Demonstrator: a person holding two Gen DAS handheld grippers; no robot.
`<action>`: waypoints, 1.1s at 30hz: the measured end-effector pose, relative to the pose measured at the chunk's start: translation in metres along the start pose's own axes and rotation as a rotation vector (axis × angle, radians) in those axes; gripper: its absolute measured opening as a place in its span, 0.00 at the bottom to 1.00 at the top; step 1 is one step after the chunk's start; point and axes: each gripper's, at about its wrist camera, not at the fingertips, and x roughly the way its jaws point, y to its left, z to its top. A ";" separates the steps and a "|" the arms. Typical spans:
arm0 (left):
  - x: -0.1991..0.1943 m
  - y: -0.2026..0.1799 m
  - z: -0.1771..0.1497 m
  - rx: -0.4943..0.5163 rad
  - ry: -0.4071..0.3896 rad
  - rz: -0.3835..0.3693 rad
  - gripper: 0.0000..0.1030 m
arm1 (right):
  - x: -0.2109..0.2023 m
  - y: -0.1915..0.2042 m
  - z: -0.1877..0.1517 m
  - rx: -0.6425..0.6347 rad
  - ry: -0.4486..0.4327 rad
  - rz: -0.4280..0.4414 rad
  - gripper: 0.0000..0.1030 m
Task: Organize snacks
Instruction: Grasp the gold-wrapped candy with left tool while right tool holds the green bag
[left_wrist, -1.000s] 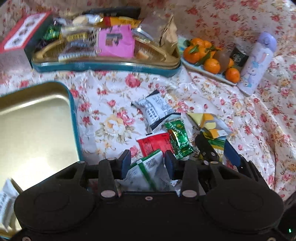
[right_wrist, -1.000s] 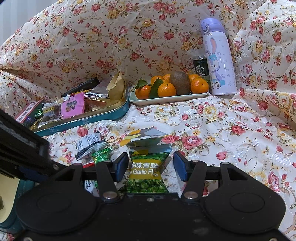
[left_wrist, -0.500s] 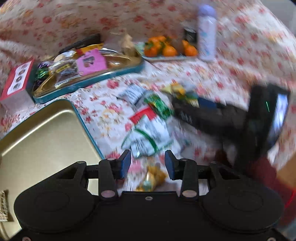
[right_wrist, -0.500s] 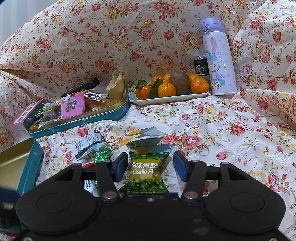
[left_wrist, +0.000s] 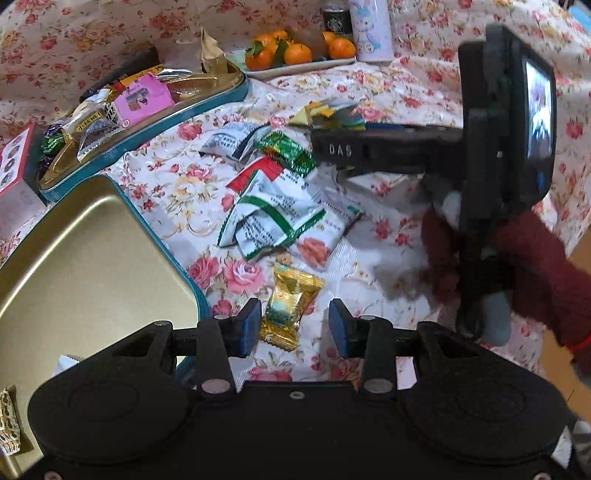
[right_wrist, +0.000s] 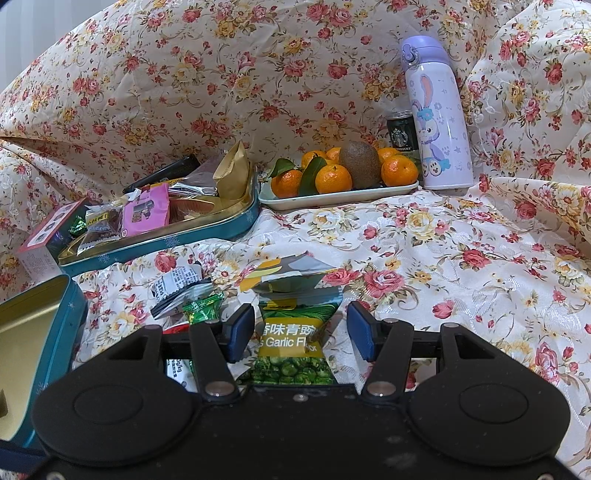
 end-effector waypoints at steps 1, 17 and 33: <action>0.001 0.000 -0.001 -0.002 -0.001 0.004 0.46 | 0.000 0.000 0.000 0.000 0.000 0.000 0.57; 0.010 -0.005 -0.001 -0.172 -0.056 0.018 0.34 | -0.004 -0.004 0.000 0.033 -0.007 -0.026 0.39; 0.013 0.011 0.004 -0.261 -0.050 -0.040 0.36 | -0.049 -0.014 -0.017 0.002 0.041 -0.095 0.38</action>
